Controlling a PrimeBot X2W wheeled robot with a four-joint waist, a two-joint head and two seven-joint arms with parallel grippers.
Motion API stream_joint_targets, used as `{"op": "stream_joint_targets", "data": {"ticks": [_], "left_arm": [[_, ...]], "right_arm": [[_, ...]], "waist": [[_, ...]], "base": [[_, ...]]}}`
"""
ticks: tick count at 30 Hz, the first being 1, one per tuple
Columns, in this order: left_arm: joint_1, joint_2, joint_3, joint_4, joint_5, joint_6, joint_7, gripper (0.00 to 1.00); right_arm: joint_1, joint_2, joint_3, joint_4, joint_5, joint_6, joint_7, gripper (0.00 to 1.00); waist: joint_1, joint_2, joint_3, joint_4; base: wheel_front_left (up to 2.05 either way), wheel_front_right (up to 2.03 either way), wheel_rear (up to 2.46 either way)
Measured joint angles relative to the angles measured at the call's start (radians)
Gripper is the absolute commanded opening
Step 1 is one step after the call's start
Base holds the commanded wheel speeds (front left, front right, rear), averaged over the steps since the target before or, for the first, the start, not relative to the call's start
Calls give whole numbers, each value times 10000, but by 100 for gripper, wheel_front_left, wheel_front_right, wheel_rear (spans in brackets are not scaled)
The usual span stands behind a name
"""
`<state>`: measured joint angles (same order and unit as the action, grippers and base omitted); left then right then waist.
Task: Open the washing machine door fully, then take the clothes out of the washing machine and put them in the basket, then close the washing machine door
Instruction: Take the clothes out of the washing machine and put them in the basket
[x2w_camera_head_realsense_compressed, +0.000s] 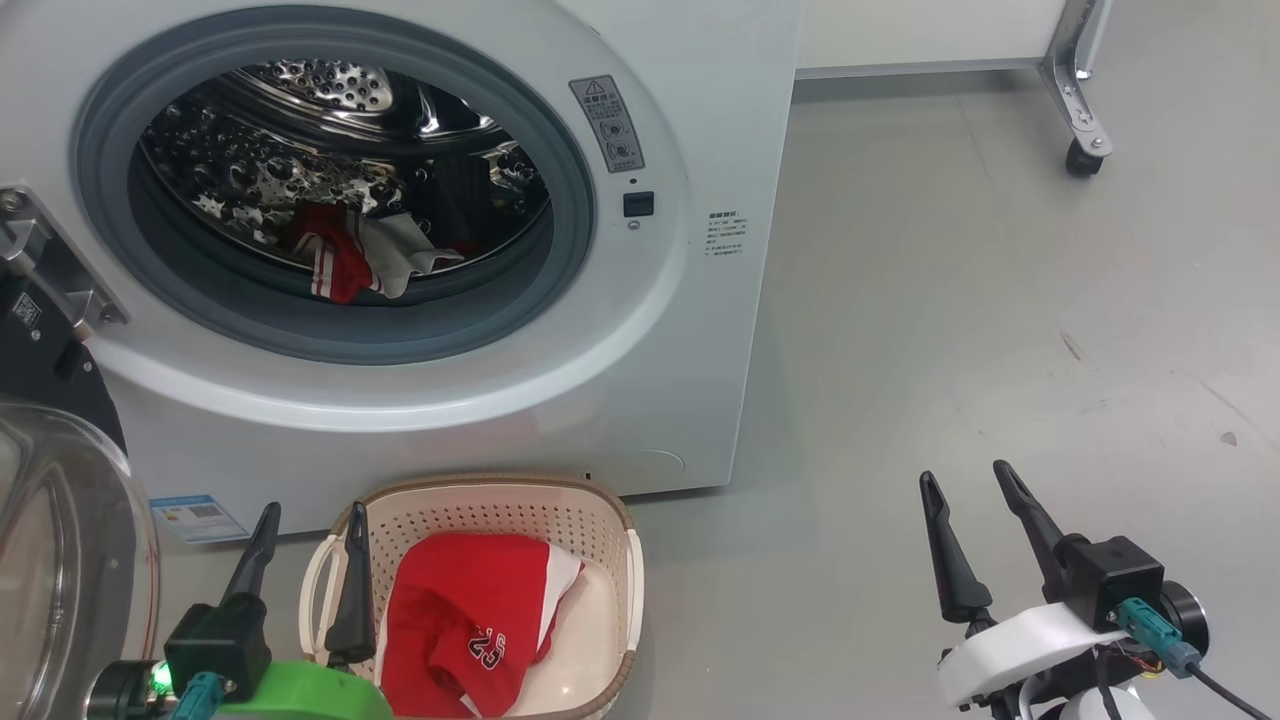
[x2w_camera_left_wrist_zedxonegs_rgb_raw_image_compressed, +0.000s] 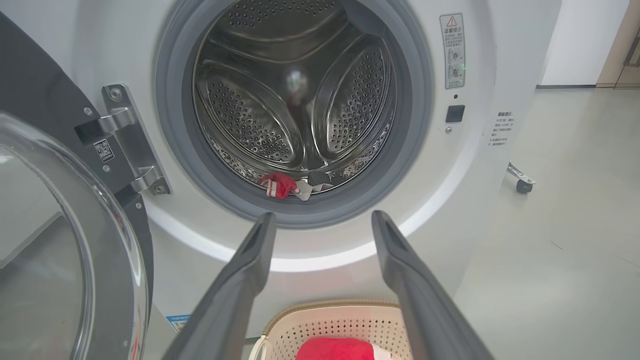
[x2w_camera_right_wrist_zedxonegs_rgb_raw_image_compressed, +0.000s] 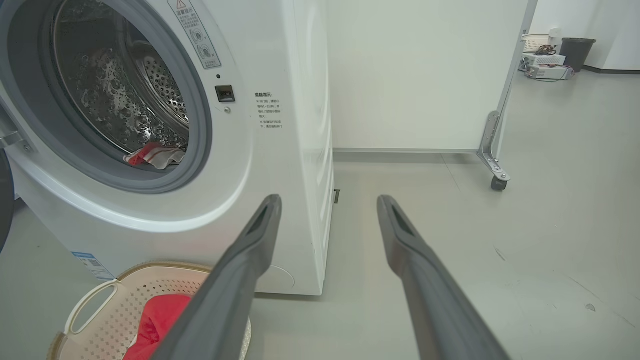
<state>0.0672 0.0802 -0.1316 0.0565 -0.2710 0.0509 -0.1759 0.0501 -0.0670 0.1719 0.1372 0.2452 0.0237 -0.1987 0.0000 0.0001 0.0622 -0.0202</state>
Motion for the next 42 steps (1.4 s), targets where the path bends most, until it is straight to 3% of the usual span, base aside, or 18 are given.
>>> {"op": "stream_joint_targets", "data": {"ticks": [11,17,29,42], "left_arm": [[1,50,-12,6,-88,52,535,100],[-425,102,-192,426,-213,-173,1152,100],[-2677,326,-79,1578,-757,-479,2638,100],[-6351,1034,-46,2506,-702,-663,4757,100]], "right_arm": [[0,-42,75,-295,-13,0,130,100],[-15,-82,58,-585,-15,-2,192,100],[-495,-73,228,-1007,-31,15,280,100],[-1197,29,253,-1312,96,17,163,100]], "waist": [[0,0,301,-116],[0,0,762,-191],[0,0,1996,-522],[1,0,3657,-1176]], "base": [[0,0,0],[0,0,0],[0,0,0],[0,0,0]]}}
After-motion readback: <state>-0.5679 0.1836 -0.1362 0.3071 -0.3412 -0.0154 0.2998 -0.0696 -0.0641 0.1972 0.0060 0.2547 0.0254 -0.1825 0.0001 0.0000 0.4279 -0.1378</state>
